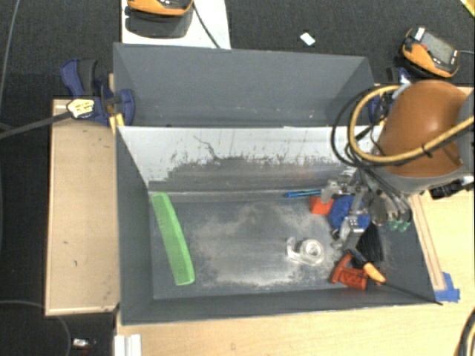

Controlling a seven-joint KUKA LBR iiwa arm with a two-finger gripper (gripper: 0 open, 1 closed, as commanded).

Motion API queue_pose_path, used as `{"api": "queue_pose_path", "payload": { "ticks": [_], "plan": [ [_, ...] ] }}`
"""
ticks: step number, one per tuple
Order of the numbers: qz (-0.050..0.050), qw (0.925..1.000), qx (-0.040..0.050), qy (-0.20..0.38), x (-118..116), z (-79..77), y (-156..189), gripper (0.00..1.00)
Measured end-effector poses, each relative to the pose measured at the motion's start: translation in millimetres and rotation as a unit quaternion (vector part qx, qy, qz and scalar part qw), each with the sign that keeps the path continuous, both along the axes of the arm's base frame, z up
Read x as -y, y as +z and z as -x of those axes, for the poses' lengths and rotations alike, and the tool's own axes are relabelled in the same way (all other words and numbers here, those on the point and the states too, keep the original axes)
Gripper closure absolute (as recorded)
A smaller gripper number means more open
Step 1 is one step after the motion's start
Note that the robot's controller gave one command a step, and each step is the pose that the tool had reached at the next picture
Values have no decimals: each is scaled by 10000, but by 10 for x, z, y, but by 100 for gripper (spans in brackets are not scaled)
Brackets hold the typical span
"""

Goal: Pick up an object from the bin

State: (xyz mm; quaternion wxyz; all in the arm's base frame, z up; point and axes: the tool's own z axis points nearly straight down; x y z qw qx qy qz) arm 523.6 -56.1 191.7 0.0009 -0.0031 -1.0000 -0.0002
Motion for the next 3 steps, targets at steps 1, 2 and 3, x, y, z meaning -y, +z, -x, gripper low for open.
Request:
{"api": "queue_pose_path", "payload": {
  "ticks": [1,2,3],
  "plan": [
    [4,10000,25,10,-1,-13,21,0],
    [2,9998,51,-214,-29,41,-793,0],
    [2,9985,54,-542,-56,33,-785,0]
  ]
}}
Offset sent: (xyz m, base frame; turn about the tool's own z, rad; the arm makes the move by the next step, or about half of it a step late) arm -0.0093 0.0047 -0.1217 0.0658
